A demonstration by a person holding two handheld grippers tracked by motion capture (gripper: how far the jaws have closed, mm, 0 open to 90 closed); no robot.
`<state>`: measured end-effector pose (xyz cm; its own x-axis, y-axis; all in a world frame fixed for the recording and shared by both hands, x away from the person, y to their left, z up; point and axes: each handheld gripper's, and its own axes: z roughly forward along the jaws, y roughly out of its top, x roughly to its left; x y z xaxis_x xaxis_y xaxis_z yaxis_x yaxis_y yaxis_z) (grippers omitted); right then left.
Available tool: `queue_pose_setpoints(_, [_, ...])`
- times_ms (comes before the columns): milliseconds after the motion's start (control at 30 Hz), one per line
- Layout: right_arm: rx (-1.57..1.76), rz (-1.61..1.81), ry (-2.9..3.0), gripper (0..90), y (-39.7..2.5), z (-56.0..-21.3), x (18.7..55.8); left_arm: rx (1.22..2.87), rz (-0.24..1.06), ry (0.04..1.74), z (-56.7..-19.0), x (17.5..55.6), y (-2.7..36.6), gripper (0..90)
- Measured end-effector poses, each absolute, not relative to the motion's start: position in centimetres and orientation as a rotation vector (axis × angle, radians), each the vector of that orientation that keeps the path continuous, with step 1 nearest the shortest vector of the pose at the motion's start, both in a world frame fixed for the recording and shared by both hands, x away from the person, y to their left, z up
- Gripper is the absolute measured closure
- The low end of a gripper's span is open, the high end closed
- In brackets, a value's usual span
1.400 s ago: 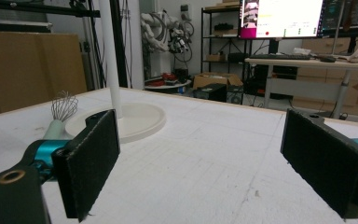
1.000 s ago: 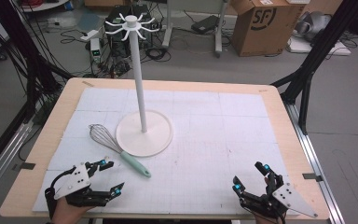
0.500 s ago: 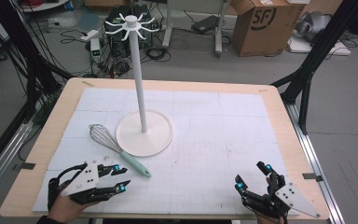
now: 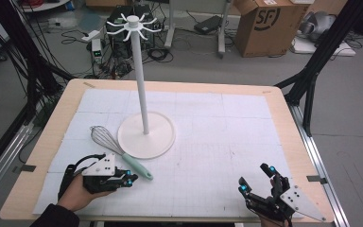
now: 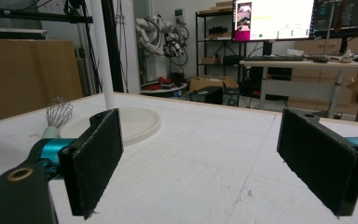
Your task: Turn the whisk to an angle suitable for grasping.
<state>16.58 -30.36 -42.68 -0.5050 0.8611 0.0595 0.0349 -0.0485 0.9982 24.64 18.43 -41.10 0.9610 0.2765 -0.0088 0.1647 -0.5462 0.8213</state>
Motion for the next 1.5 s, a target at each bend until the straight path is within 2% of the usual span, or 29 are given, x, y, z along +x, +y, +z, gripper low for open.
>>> queue_pose_setpoints(333, [0.983, 1.635, 1.560, 13.5, -30.7, -42.6, 16.5, 2.319, 0.020, 0.299, -43.0, 26.1, 16.9, 90.0])
queue_pose_setpoints(800, [0.966, 1.639, 1.562, 13.5, -30.7, -42.5, 16.5, 2.413, 0.041, 0.331, -43.7, 27.3, 15.0, 90.0])
queue_pose_setpoints(1133, [0.962, 1.645, 1.564, 13.5, -30.6, -42.5, 16.4, 2.412, 0.031, 0.355, -44.1, 28.2, 14.2, 90.0])
queue_pose_setpoints(1500, [0.961, 1.649, 1.562, 13.5, -30.7, -42.5, 16.4, 2.428, 0.079, 0.392, -43.9, 29.0, 12.6, 90.0])
